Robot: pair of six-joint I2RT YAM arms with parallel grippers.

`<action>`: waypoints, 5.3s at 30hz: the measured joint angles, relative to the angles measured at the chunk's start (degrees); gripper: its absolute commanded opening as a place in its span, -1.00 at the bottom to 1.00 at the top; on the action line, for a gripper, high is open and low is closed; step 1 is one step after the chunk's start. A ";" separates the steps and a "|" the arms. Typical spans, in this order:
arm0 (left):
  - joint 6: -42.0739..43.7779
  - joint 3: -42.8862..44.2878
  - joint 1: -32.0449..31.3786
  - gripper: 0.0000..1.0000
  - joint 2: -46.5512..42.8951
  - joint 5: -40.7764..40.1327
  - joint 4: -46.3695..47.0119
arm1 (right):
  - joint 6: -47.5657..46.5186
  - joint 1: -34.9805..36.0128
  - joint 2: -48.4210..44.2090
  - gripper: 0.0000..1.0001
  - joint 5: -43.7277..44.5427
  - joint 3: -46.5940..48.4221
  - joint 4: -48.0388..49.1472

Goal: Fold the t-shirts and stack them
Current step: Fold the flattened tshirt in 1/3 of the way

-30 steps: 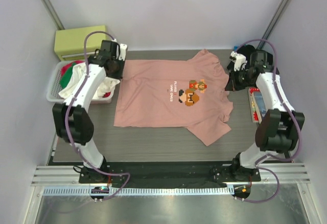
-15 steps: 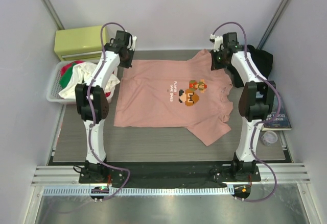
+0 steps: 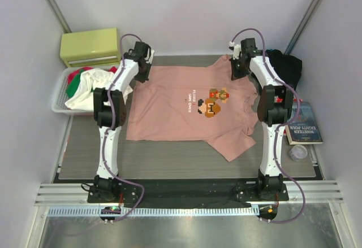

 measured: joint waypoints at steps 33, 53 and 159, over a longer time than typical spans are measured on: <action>-0.59 3.80 1.62 -1.00 6.91 4.90 -3.58 | 1.62 0.90 3.28 -0.98 -2.73 -5.11 4.28; -0.52 19.78 3.74 -1.00 16.57 5.86 -6.10 | 2.91 1.40 15.89 -0.98 -4.17 16.00 1.70; 16.06 -44.30 19.26 -1.00 -42.97 37.11 -27.67 | -40.35 -25.62 -32.76 0.36 -19.32 -56.33 -24.68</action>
